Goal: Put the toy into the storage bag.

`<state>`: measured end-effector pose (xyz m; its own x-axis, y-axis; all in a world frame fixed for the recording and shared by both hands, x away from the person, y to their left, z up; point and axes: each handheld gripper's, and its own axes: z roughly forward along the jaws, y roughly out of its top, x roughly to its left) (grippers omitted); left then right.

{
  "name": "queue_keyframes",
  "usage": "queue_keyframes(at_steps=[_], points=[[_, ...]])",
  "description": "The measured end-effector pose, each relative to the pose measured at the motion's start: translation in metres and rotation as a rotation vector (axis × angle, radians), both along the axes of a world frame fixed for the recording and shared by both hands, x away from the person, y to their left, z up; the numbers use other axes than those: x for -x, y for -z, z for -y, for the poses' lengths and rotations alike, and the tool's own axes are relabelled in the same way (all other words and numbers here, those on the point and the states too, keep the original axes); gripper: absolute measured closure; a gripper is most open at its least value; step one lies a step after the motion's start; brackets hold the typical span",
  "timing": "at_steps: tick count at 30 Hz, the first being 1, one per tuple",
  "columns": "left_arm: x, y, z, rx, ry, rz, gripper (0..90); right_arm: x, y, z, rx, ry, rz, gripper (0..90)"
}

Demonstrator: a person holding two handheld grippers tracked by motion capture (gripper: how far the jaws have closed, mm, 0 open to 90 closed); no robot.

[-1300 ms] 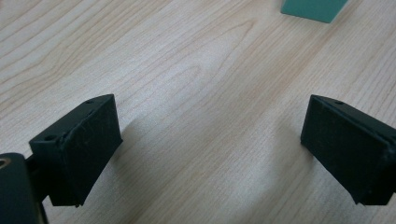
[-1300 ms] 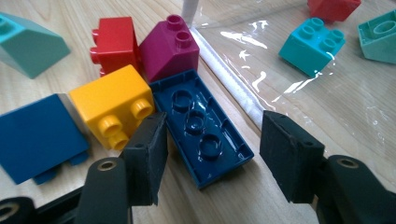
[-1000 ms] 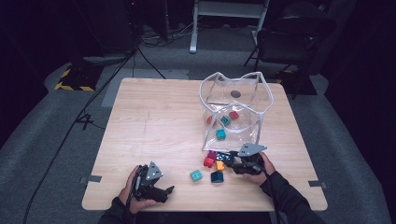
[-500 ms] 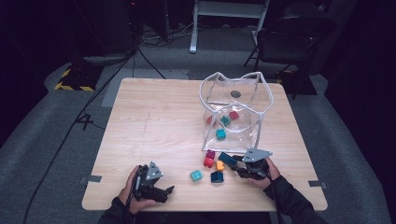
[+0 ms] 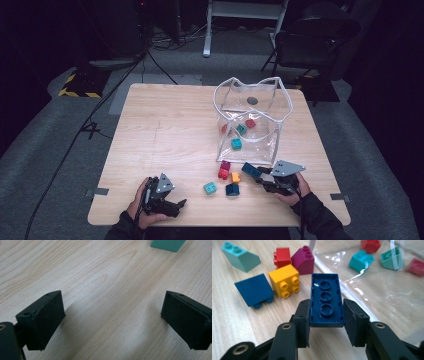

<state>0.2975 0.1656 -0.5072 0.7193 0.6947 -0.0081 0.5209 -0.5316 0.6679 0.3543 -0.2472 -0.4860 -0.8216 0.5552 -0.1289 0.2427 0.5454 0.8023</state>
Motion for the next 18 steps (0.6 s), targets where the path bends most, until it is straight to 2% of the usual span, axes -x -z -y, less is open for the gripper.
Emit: queue_keyframes(at_steps=[8, 18], points=[[0.000, 0.000, 0.000, 0.000, 0.000, 0.000, 5.2, 0.010, -0.022, 0.023, -0.080, 0.037, 0.044, 59.8], [0.000, 0.000, 0.000, 0.000, 0.000, -0.002, 5.1, 0.018, -0.045, 0.039, -0.155, 0.055, 0.094, 59.8]])
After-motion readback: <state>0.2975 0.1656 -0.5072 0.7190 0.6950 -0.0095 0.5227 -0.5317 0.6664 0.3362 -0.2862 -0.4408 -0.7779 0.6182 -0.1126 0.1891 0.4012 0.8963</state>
